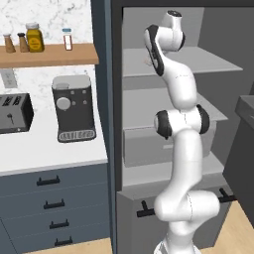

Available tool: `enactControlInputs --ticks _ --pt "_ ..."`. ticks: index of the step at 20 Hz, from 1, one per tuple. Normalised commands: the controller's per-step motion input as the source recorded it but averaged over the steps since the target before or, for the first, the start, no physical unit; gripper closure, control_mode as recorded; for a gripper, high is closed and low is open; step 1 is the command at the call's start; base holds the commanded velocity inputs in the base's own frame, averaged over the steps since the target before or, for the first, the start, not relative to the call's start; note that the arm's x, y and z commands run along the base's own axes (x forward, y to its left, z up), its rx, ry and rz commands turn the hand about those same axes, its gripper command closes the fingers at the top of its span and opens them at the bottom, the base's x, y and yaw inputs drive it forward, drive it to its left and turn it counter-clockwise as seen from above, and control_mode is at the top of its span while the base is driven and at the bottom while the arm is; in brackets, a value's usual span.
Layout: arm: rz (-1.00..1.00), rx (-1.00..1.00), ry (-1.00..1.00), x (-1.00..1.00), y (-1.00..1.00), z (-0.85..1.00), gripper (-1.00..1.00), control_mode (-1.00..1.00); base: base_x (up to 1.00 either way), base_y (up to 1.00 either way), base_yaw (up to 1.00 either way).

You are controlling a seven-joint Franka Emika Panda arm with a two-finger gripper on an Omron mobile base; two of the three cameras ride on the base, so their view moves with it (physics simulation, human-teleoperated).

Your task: Place one sweet potato and one chicken drumstick in each tupperware on the nearby counter, to pack two identical lunches.

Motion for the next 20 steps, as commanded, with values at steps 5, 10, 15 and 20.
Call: enactControlInputs --ticks 5,10,15,20 --pt "-0.02 -0.14 -0.61 -0.32 -0.42 -1.0 1.0 -1.0 0.0 0.0 0.0" --pt "-0.04 -0.15 -0.81 -0.08 -0.19 -1.0 1.0 -1.0 0.0 0.0 0.0" --pt "-0.06 0.05 -0.36 -0.4 -0.19 0.24 1.0 -1.0 0.0 0.0 0.0" --pt "-0.01 0.13 0.4 -1.0 -0.18 0.99 1.0 -1.0 0.0 0.0 0.0"
